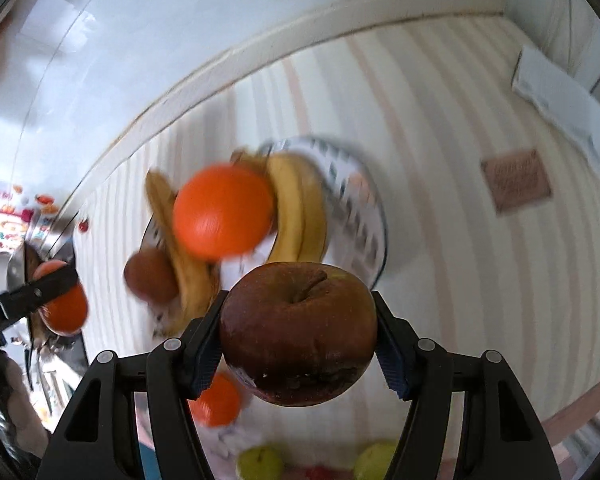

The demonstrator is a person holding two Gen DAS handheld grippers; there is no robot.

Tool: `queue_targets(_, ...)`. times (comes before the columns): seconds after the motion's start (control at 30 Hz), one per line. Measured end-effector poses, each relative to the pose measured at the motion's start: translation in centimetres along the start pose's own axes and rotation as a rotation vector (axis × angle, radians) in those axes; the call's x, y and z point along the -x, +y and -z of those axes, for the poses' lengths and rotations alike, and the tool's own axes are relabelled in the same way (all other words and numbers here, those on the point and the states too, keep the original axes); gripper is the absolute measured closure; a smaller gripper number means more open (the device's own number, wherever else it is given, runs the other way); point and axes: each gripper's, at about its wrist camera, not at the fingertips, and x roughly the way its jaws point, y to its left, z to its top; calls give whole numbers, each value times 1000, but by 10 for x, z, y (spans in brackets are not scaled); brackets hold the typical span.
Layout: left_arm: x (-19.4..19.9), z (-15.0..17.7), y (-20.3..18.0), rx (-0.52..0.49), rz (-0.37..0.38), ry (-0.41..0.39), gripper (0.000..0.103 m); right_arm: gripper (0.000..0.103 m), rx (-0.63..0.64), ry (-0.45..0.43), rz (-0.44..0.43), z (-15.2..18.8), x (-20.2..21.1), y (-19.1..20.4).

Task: Organize fruits
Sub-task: 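Carry the tangerine and dark red apple onto the plate and open both tools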

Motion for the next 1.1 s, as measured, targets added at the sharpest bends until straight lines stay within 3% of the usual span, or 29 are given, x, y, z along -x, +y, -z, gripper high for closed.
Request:
queue_targets(0.2, -40, -47, 4, -27, -21, 106, 42, 35, 34, 21, 86, -41, -19, -11)
queue_targets(0.43, -82, -61, 8, -33, -38, 194, 42, 35, 48, 44, 104, -43, -41, -13)
queue_targets(0.67, -88, -62, 12, -28, -21, 206, 39, 33, 42, 55, 99, -39, -41, -23)
queue_targets(0.87, -91, -60, 27, 40, -3, 213, 31, 33, 33, 47, 78, -36, -30, -29)
queue_targets(1.1, -91, -56, 26, 25, -3, 217, 31, 33, 51, 48, 76, -35, -28, -24)
